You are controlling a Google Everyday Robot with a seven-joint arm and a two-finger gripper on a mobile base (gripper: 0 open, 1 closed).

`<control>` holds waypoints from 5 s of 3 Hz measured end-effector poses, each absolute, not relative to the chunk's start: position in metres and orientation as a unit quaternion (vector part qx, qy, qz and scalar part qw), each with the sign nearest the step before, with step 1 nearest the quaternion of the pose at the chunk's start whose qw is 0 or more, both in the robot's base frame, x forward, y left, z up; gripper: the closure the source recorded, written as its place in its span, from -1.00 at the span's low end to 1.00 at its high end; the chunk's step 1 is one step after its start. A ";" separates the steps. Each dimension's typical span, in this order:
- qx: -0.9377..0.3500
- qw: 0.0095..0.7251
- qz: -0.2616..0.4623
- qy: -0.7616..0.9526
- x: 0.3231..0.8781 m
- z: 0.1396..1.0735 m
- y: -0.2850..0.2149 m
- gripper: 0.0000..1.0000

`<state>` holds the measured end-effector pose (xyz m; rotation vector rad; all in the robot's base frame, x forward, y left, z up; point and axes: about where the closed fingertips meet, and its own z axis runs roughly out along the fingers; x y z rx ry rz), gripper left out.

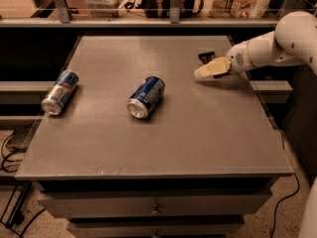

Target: Pick rxbar chocolate

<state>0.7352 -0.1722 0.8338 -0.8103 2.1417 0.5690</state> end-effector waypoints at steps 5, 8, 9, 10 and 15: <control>-0.313 0.377 0.218 0.844 0.737 0.837 -0.174 1.00; -0.313 0.377 0.218 0.844 0.737 0.839 -0.174 1.00; -0.314 0.377 0.218 0.844 0.737 0.839 -0.174 1.00; -0.314 0.377 0.218 0.844 0.737 0.839 -0.174 1.00; -0.314 0.377 0.218 0.844 0.737 0.839 -0.174 0.63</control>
Offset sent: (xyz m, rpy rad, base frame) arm 0.0021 -0.0115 -0.0097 -0.0522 0.0329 -0.0519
